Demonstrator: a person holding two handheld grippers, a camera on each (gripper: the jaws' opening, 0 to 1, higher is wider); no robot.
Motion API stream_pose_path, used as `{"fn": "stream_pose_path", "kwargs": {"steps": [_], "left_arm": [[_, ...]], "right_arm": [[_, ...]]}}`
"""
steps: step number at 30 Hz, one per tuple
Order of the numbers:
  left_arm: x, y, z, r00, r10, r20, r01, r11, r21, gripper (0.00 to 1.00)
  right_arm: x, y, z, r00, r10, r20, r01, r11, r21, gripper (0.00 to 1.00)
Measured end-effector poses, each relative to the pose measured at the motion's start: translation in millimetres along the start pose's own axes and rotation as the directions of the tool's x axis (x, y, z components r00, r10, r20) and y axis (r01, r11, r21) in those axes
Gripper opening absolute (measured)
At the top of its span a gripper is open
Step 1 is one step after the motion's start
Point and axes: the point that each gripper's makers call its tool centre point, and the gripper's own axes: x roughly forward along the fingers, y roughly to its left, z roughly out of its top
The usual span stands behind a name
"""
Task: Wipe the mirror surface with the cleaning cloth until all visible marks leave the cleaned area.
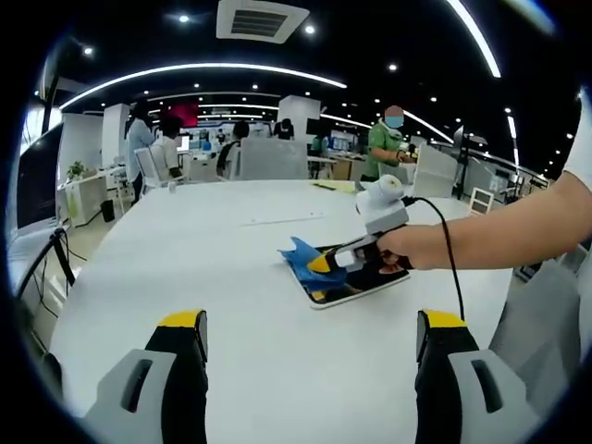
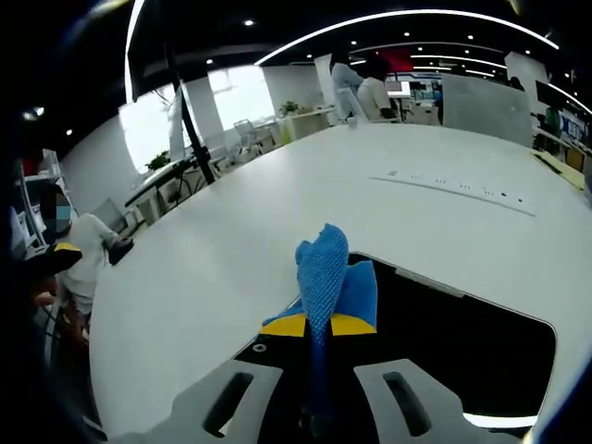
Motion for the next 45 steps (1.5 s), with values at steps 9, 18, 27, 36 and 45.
{"fn": "stream_pose_path", "kwargs": {"steps": [9,18,27,36,45], "left_arm": [[-2,-2.5,2.1,1.0,0.003,0.007,-0.003,1.0,0.004,0.94],[-3,-5.2,0.1,1.0,0.005,0.005,-0.005,1.0,0.002,0.94],[-2,-7.5,-0.6,1.0,0.0,0.005,0.0,1.0,0.002,0.94],[-2,-10.5,-0.6,1.0,-0.004,0.004,0.004,1.0,0.004,0.95],[-3,-12.7,0.7,1.0,-0.007,0.007,0.007,1.0,0.005,0.95]], "right_arm": [[-4,7,-5.7,1.0,0.011,-0.004,-0.011,1.0,-0.004,0.02],[-9,15,-10.8,1.0,0.021,-0.003,-0.021,1.0,-0.002,0.02],[-14,23,-14.6,0.999,0.032,-0.007,-0.032,0.999,-0.004,0.02],[-20,30,-19.8,0.999,0.04,-0.006,-0.04,0.999,-0.013,0.02],[-20,32,-22.0,0.999,0.034,-0.009,-0.034,0.998,-0.043,0.02]]}}
